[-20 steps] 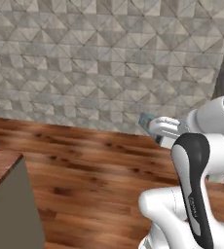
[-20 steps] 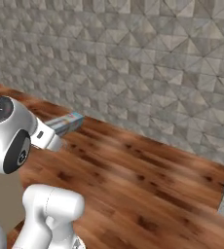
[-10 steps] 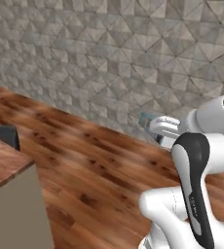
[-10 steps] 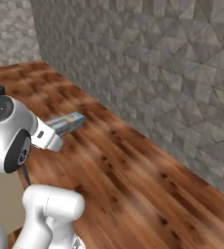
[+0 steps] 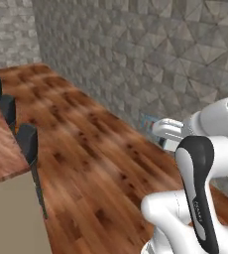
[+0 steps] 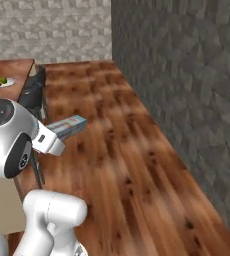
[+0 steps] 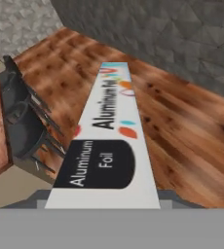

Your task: Retrieve the tupperware and aluminum foil from the cabinet and place them on the dining counter near the plate with lime and squash to prepare for storing leftovers.

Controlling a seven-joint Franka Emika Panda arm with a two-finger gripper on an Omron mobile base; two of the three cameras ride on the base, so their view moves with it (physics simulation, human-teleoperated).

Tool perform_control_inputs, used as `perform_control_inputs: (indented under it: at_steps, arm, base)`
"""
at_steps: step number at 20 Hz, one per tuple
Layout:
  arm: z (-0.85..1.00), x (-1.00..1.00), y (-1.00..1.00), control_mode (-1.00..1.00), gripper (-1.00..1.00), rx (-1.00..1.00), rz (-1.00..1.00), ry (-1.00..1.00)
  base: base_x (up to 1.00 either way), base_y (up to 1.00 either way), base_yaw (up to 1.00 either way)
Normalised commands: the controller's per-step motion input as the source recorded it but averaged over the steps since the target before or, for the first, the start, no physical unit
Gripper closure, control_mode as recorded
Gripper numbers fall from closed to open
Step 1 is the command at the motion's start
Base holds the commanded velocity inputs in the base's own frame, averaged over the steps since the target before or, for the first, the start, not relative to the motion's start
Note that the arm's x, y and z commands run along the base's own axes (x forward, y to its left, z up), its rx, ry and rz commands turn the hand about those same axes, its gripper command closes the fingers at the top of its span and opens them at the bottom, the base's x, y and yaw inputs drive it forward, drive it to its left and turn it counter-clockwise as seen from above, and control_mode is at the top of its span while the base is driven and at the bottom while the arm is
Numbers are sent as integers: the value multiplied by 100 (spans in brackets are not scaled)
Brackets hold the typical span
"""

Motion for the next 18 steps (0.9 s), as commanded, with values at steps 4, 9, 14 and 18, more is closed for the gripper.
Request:
perform_control_inputs:
  at_steps: [4,9,14,18]
  arm:
    - [0,0,0,100,100,0,0,0]
    - [0,0,0,100,100,0,0,0]
    - [0,0,0,100,100,0,0,0]
    - [0,0,0,100,100,0,0,0]
  base:
    - [86,-78,59]
    - [86,-84,58]
    - [89,-89,55]
    - [90,-89,55]
